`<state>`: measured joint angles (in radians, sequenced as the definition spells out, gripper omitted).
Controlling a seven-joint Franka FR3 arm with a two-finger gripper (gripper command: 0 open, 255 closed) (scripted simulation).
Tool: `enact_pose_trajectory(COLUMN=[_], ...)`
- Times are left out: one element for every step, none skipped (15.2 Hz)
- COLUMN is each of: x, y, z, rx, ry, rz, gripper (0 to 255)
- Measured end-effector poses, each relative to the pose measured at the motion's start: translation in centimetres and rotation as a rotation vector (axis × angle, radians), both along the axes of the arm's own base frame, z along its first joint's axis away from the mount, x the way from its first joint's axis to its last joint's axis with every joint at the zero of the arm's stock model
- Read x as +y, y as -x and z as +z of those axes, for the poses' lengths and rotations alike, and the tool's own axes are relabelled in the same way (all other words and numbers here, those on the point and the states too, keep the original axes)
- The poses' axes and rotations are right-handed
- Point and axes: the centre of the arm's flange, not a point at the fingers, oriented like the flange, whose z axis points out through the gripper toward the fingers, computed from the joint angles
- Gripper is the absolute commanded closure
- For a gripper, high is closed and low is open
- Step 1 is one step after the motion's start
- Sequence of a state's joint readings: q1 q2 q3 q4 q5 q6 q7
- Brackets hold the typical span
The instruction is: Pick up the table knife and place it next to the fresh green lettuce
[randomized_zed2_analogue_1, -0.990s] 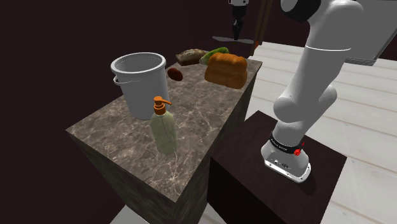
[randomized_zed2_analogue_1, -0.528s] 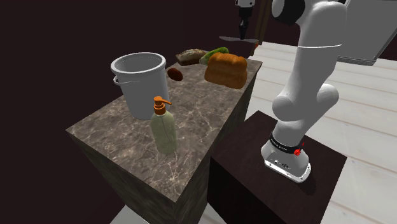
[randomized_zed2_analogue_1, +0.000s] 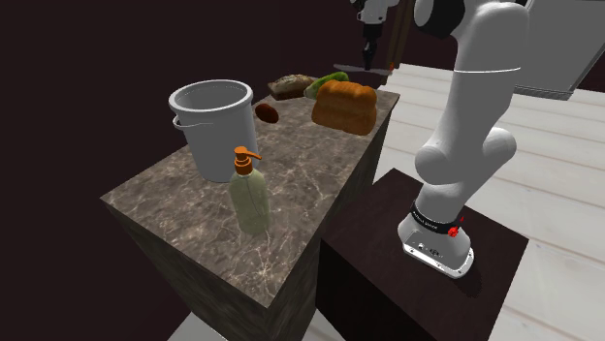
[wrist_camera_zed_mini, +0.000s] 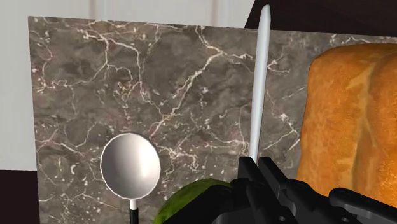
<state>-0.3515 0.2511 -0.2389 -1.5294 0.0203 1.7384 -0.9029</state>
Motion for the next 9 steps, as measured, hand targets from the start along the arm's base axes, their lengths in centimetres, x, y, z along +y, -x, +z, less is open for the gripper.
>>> enact_pose_trajectory(x=[0.0,0.1,0.0,-0.1,0.0,0.0,-0.1,0.0,-0.1], y=[0.1,0.0,0.0,0.1,0.1,0.1,0.0,0.1,0.0], z=[-0.5,-1.1,-1.6,-2.2,-2.6,-3.1,-3.6,-4.1,-4.7], rx=[0.000,0.000,0.000,0.000,0.000,0.000,-0.001,-0.001,-0.001], ry=[0.000,0.000,0.000,0.000,0.000,0.000,0.001,0.001,0.001], rz=[0.000,0.000,0.000,0.000,0.000,0.000,-0.001,-0.001,-0.001], gripper=[255,255,255,255,255,255,255,255,255])
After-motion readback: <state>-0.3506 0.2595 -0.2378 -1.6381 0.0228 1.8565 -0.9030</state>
